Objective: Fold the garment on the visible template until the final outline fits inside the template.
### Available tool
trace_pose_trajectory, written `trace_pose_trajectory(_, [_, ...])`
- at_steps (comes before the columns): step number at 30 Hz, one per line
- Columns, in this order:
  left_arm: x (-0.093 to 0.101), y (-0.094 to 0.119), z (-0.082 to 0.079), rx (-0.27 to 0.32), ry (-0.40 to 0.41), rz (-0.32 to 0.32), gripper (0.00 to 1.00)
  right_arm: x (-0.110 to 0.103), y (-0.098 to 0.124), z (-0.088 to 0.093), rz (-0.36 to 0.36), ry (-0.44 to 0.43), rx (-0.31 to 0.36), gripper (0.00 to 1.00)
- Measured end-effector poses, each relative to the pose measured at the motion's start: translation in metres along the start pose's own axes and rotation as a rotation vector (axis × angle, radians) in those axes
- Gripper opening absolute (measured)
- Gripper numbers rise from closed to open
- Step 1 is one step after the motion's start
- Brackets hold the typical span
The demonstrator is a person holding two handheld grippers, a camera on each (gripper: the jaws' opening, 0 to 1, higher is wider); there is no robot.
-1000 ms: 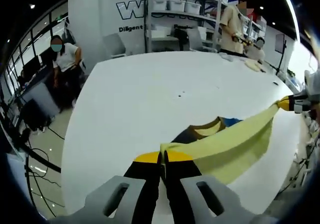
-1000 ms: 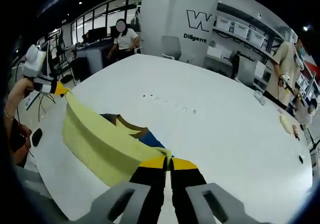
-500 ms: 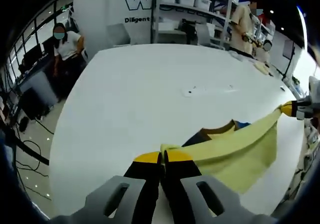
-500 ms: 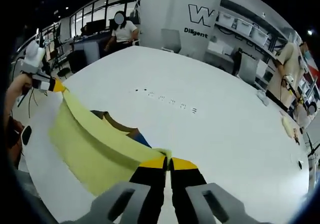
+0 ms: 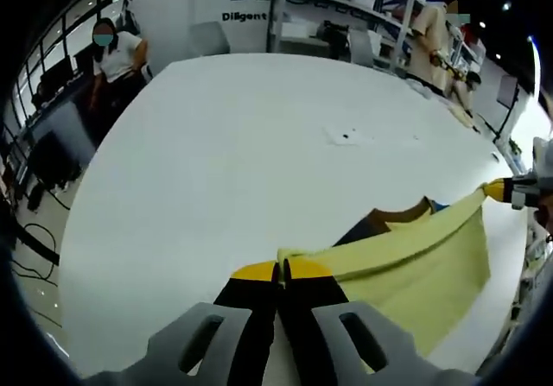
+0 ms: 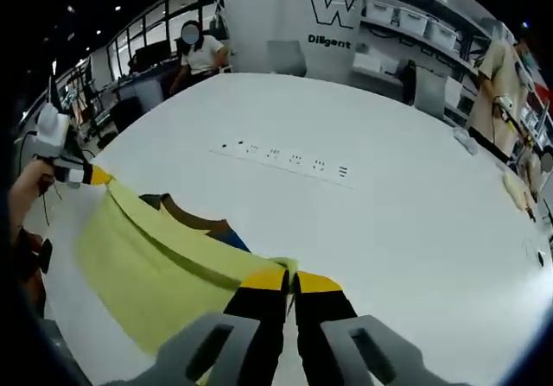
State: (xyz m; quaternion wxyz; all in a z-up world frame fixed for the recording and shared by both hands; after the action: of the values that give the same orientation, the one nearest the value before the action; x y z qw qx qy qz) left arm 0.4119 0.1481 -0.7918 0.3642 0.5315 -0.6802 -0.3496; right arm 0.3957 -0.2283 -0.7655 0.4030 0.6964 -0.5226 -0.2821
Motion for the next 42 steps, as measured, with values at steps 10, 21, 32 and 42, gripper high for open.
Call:
trace_pose_trajectory(10, [-0.002, -0.02, 0.008, -0.002, 0.003, -0.022, 0.02, 0.003, -0.025, 0.009, -0.027, -0.046, -0.001, 0.0])
trace_pose_trajectory(21, [-0.004, -0.028, 0.009, 0.015, -0.037, -0.022, 0.02, 0.003, -0.045, 0.019, -0.037, -0.029, -0.01, 0.0])
trace_pose_trajectory(32, [0.0, -0.024, 0.004, 0.055, -0.263, -0.025, 0.03, -0.001, -0.05, 0.02, -0.102, -0.093, 0.003, 0.02])
trace_pose_trajectory(42, [0.006, -0.012, 0.003, 0.122, -0.393, -0.01, 0.27, -0.003, -0.032, 0.016, -0.087, 0.117, 0.053, 0.26])
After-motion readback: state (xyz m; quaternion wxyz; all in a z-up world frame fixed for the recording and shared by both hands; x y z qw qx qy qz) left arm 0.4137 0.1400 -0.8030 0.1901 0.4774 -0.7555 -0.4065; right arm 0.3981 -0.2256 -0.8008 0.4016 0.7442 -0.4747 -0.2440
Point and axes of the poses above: the point that each gripper's makers call its tool centre point, and the gripper's own axes: y roughly backward along the fingers, x roughly to its right, z roughly out of its underside, the point moved 5 cm from there along y, roughly backward along the fingers, and after that the axes turned 10 degrees about -x, right-handed, at the moved point
